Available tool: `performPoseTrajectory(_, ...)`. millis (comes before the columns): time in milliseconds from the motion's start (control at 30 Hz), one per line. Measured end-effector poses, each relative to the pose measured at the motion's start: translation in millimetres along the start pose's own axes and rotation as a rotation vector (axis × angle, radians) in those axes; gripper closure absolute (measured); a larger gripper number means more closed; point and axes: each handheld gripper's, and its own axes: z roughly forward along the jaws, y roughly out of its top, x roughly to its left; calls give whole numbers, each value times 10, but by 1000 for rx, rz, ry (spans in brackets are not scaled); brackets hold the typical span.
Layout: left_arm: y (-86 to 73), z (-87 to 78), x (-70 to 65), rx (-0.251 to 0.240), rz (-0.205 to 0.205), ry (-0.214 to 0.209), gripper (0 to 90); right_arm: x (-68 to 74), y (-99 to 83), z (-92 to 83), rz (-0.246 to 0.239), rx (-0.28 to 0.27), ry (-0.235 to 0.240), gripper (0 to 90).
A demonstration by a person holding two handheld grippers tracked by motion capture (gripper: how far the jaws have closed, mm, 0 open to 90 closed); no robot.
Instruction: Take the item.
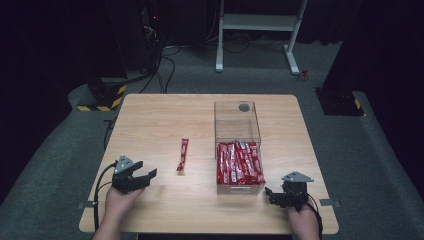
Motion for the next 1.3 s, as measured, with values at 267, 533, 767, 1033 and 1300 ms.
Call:
performPoseTrajectory(267,-193,-144,138,46,2,56,270,-1,0,0,-2,1,0,77)
performPoseTrajectory(533,-360,-204,196,119,22,125,199,0,0,-1,-1,1,0,77)
performPoseTrajectory(767,-440,-179,191,171,22,153,130,1,-1,-1,0,1,0,77)
performPoseTrajectory(1033,-463,-178,206,166,8,150,102,2,-1,-1,1,1,0,77)
performPoseTrajectory(1300,-471,-178,199,159,1,149,103,1,-1,-1,-1,1,0,77)
